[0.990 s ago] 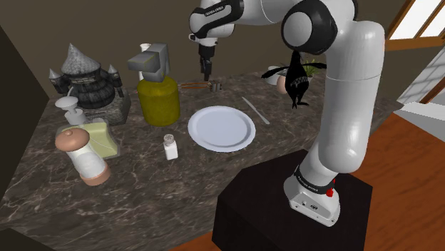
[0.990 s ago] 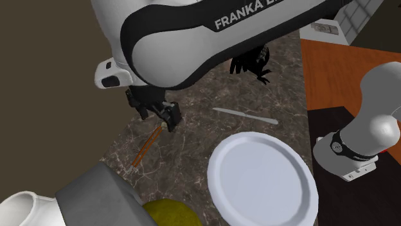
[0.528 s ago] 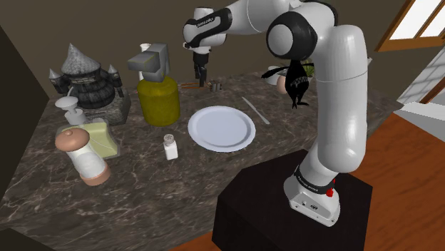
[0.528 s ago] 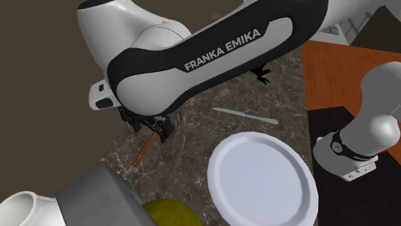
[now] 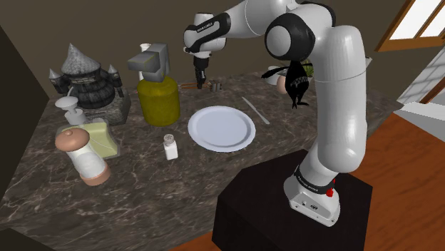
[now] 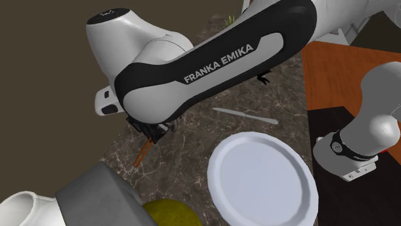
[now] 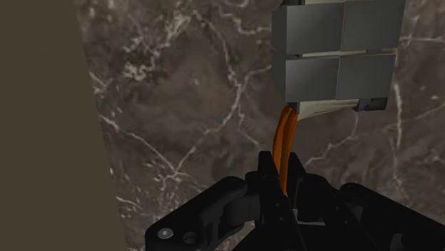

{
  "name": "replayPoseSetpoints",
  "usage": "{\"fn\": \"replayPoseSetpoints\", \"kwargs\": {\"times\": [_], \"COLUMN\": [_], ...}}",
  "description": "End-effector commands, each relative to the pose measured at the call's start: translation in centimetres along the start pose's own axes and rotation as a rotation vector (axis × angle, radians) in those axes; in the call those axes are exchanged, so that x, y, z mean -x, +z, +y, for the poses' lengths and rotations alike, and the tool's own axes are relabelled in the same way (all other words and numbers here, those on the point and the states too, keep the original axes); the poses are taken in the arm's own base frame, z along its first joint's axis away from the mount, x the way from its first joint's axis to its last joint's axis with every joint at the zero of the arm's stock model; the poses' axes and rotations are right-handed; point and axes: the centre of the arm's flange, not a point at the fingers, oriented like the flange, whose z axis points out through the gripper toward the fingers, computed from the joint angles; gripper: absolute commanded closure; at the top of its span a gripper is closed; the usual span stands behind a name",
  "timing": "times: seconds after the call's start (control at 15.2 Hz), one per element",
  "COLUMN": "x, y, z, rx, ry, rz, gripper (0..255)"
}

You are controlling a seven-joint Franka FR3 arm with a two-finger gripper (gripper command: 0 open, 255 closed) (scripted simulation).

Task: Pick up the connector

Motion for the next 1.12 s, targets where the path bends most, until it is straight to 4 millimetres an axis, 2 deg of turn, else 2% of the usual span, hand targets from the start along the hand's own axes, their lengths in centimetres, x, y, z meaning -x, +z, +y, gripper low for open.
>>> {"fn": "replayPoseSetpoints", "kwargs": {"times": [0.0,0.33,1.06], "x": [0.0,-0.1,-0.5], "y": [0.0,0.0,-5.8], "z": [0.0,0.0,-0.1], "rx": [0.0,0.0,0.0], "ry": [0.0,0.0,0.0], "rz": [0.0,0.0,0.0], "gripper": [255,255,255]}}
